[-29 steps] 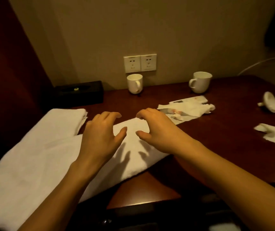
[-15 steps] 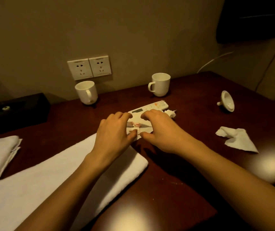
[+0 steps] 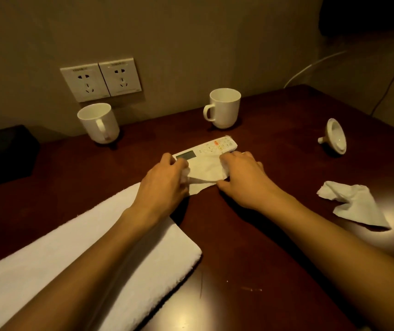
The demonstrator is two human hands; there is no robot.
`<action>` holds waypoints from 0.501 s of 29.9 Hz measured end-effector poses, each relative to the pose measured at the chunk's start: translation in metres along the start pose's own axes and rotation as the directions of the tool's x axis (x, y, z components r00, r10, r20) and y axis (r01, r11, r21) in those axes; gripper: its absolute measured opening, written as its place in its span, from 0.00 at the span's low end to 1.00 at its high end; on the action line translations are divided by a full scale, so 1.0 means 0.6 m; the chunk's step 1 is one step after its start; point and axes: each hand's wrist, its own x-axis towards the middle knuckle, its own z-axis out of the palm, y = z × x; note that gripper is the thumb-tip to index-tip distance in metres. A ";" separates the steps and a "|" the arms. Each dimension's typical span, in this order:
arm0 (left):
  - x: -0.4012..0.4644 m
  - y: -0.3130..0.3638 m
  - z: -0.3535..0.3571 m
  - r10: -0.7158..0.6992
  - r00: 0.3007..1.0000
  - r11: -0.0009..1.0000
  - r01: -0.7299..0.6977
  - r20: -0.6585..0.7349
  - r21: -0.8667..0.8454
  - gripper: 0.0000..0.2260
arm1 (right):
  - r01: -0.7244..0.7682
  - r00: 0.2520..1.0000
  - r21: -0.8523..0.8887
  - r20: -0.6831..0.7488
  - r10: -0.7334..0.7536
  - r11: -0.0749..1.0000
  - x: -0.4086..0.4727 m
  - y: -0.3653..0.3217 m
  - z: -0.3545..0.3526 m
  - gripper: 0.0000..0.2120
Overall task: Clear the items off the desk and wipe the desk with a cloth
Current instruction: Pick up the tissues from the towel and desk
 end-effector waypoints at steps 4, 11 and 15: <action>-0.009 -0.001 -0.006 0.003 1.000 0.998 -0.005 -0.029 -0.068 0.15 | 0.023 1.000 -0.004 -0.009 -0.023 1.000 -0.006 -0.002 -0.003 0.17; -0.037 0.004 -0.050 -0.002 0.986 1.000 -0.004 -0.168 -0.030 0.13 | -0.005 1.000 0.058 0.031 0.003 0.998 -0.045 0.000 -0.019 0.08; -0.065 0.011 -0.083 -0.014 0.976 1.000 0.011 -0.215 -0.013 0.12 | -0.027 1.000 0.087 -0.012 0.028 0.996 -0.077 -0.016 -0.044 0.10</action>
